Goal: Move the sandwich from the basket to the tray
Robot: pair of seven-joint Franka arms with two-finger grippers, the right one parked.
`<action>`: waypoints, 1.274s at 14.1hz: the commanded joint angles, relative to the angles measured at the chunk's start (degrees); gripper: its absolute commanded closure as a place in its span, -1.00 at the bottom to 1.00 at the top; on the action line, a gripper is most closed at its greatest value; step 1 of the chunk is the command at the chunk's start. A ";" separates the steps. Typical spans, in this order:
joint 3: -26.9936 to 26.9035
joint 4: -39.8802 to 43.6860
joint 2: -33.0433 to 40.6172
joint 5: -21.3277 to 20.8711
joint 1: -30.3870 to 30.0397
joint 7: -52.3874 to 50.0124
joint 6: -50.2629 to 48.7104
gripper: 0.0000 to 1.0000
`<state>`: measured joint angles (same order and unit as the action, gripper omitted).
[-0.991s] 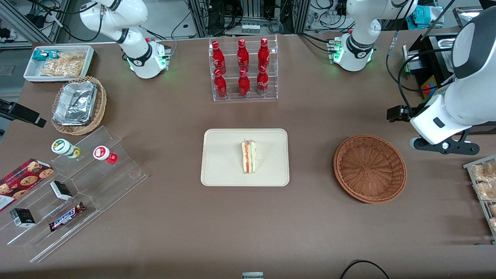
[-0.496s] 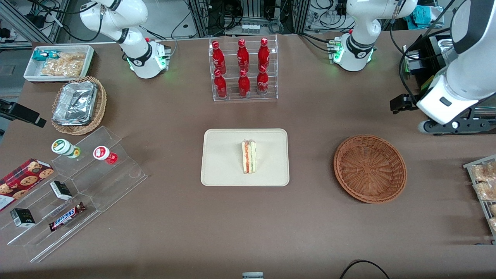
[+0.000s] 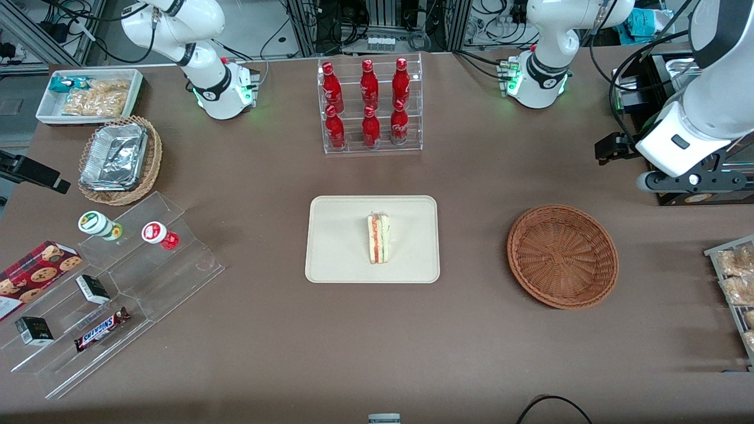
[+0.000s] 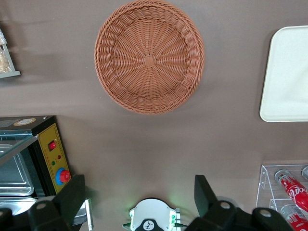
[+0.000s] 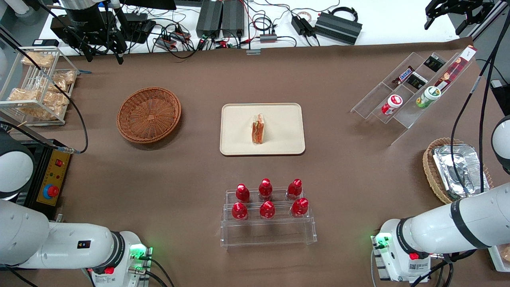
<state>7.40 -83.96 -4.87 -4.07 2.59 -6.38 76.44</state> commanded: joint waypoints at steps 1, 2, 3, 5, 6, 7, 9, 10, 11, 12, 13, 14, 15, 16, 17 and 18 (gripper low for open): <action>0.25 -1.12 1.36 0.91 -0.39 -0.82 -0.15 -1.00; 0.25 -1.03 1.27 0.91 -0.39 -0.82 -0.06 -1.00; 0.25 -0.51 0.92 1.34 -0.39 -1.08 -0.06 -1.00; 0.16 0.03 0.92 1.52 -0.65 -1.00 -0.06 -1.00; 0.16 -0.06 0.83 1.52 -0.66 -1.17 -0.06 -1.00; 0.16 -0.06 0.91 1.52 -0.57 -1.26 -0.15 -1.00; 0.16 0.03 1.18 1.61 -0.57 -1.26 -0.32 -1.00; 0.25 0.03 1.18 1.61 -0.66 -1.09 -0.41 -1.00; 0.33 -0.06 1.35 1.70 -0.92 -1.09 -0.50 -1.00; 0.86 -0.06 1.36 1.79 -2.05 -1.09 -0.50 -1.00; 3.39 0.03 1.27 2.40 -4.50 -1.26 -0.50 -1.00; 6.98 -0.06 1.27 2.49 -8.53 -1.18 -0.41 -1.00; 9.71 -0.06 1.09 2.49 -10.92 -1.17 -0.41 -1.00; 10.52 -0.06 1.09 2.49 -11.46 -1.26 -0.41 -1.00; 10.36 0.03 0.92 2.40 -11.03 -1.26 -0.41 -1.00; 10.27 0.11 0.83 2.40 -11.03 -1.26 -0.33 -1.00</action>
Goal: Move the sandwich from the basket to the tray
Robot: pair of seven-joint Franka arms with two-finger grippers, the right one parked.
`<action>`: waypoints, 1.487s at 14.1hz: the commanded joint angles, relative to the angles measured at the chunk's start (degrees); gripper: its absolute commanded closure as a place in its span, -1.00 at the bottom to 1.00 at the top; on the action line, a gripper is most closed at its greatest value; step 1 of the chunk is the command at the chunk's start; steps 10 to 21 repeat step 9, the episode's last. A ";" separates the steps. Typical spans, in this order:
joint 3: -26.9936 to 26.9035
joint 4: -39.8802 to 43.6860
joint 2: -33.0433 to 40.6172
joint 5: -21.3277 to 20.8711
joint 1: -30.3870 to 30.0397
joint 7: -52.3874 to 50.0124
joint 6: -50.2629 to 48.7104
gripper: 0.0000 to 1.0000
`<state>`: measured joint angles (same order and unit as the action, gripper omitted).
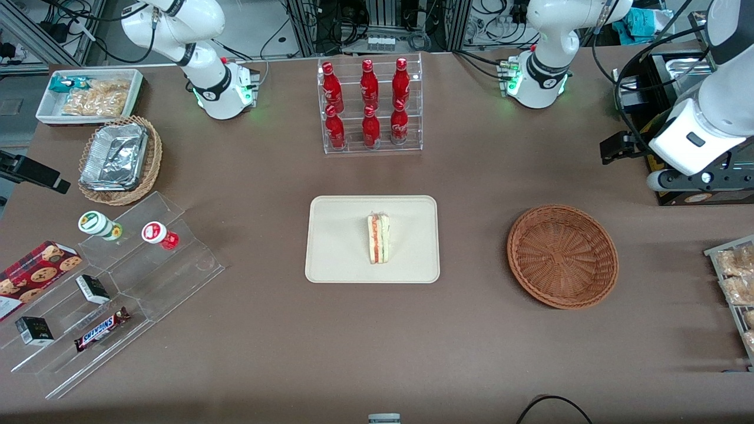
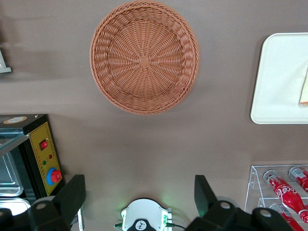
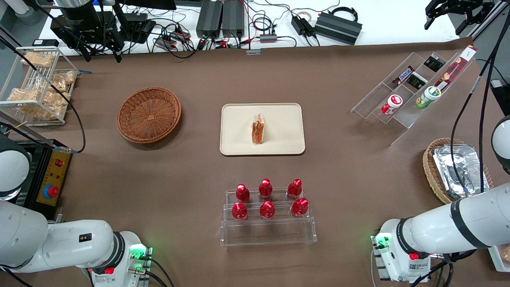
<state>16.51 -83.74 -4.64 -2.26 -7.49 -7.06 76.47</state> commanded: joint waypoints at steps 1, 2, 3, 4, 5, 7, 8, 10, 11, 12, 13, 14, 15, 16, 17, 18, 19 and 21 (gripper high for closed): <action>1.15 0.06 0.60 0.59 -1.12 -0.50 -0.36 -1.00; 1.15 0.59 0.51 0.59 -1.55 -0.41 -0.36 -1.00; 1.15 1.20 -0.01 0.51 -1.65 -0.33 -0.27 -1.00; 1.15 1.82 -0.36 0.42 -1.65 -0.41 -0.35 -1.00; 1.06 2.00 -0.54 0.24 -1.65 -0.33 -0.18 -1.00; 1.06 3.83 -1.86 -0.11 -1.65 -0.24 0.08 -1.00; 1.06 4.71 -2.30 -0.11 -1.65 -0.24 -0.09 -1.00; 1.06 4.72 -2.22 -0.02 -1.56 -0.33 -0.09 -1.00; 1.06 4.72 -2.22 -0.02 -1.56 -0.33 -0.09 -1.00; 1.06 4.72 -2.22 -0.02 -1.56 -0.33 -0.09 -1.00; 1.06 4.72 -2.22 -0.02 -1.56 -0.33 -0.09 -1.00; 1.06 4.72 -2.22 -0.02 -1.56 -0.33 -0.09 -1.00; 1.06 4.72 -2.22 -0.02 -1.56 -0.33 -0.09 -1.00; 1.06 4.72 -2.22 -0.02 -1.56 -0.33 -0.09 -1.00; 1.06 4.72 -2.22 -0.02 -1.56 -0.33 -0.09 -1.00; 1.06 4.72 -2.22 -0.02 -1.56 -0.33 -0.09 -1.00; 1.06 4.72 -2.22 -0.02 -1.56 -0.33 -0.09 -1.00; 1.06 4.72 -2.22 -0.02 -1.56 -0.33 -0.09 -1.00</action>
